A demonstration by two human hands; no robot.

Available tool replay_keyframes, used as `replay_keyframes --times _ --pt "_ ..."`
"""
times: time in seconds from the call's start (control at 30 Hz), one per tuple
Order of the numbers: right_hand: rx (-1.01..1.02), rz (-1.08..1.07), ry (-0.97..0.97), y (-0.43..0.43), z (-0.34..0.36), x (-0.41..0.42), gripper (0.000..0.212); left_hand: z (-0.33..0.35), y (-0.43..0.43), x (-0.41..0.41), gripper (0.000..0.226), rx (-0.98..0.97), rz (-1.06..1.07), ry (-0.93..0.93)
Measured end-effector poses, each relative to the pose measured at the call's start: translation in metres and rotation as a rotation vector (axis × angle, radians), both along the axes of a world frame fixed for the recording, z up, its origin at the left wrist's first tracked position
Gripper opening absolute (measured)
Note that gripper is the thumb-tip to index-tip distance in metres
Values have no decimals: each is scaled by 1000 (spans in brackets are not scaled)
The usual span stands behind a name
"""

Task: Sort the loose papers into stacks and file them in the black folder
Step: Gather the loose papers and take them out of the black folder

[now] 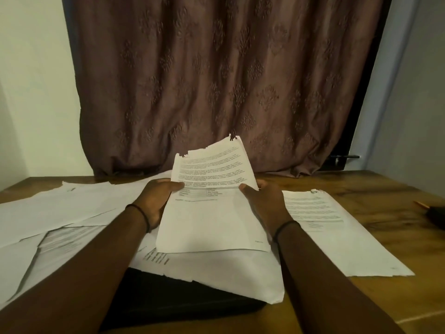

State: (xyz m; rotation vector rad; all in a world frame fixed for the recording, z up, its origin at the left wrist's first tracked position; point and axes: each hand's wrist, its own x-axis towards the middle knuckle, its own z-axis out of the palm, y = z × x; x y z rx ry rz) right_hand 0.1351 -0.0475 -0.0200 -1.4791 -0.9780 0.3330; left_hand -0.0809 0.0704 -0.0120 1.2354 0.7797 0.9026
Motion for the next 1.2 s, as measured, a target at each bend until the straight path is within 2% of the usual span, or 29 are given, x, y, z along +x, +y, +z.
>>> replay_keyframes --times 0.17,0.3,0.37,0.5,0.6,0.7,0.8,0.87,0.93,1.0,1.07,1.2 --pt "-18 -169 -80 -6 -3 2 24 11 -18 5 37 34 25 38" --pt "-47 -200 -111 -28 6 13 32 37 -46 20 23 69 45 89" --pt "-55 -206 -119 -48 13 30 31 45 -62 36 15 97 21 168" --pt "-120 -311 -253 -97 29 77 35 57 -95 72 16 175 -65 413" --pt "-243 -380 -316 -131 29 115 34 55 -103 92 14 402 43 532" --pt "-387 -418 -373 -145 14 148 41 51 -102 88 7 712 148 806" --pt "-545 -455 -454 -147 6 166 36 42 -89 65 67 708 28 1102" --pt "-609 -550 -575 -139 8 163 47 36 -82 47 87 687 -38 1218" --pt "-599 -651 -785 -127 15 144 54 28 -74 36 93 716 -73 1291" --pt "-475 -627 -888 -109 20 112 49 21 -69 27 95 729 -95 1305" --pt "-372 -478 -852 -89 24 74 40 18 -70 20 97 722 -158 1278" --pt "-450 -158 -742 -56 20 12 39 14 -70 11 101 733 -223 1259"
